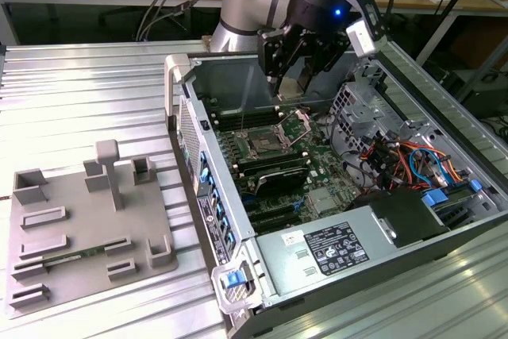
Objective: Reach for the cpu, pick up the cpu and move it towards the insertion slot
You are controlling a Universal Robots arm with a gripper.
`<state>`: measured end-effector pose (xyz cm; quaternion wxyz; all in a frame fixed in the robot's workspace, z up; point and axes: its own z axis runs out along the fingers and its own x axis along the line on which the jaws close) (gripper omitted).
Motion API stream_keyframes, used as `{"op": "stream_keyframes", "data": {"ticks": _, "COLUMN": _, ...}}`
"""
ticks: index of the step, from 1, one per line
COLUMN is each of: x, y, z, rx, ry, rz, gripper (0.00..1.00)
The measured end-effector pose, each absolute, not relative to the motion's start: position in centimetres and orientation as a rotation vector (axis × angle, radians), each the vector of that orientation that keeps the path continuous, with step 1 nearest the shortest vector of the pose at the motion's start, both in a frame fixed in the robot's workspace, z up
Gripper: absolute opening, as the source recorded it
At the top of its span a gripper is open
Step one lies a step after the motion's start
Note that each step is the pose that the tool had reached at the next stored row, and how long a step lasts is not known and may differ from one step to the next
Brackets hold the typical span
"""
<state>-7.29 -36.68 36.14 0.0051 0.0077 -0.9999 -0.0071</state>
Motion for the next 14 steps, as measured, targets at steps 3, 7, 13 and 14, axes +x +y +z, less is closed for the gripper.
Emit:
{"op": "stream_keyframes", "data": {"ticks": 3, "x": -6.9, "y": -35.7, "z": 36.1, "rx": 0.024, "ry": -3.131, "rz": -0.022, "gripper": 0.55}}
{"op": "stream_keyframes", "data": {"ticks": 7, "x": -6.7, "y": -34.7, "z": 36.0, "rx": 0.024, "ry": -3.131, "rz": -0.022, "gripper": 0.55}}
{"op": "stream_keyframes", "data": {"ticks": 13, "x": -6.6, "y": -34.6, "z": 36.0, "rx": 0.024, "ry": -3.131, "rz": -0.023, "gripper": 0.55}}
{"op": "stream_keyframes", "data": {"ticks": 14, "x": -6.6, "y": -34.6, "z": 36.0, "rx": 0.024, "ry": -3.131, "rz": -0.023, "gripper": 0.55}}
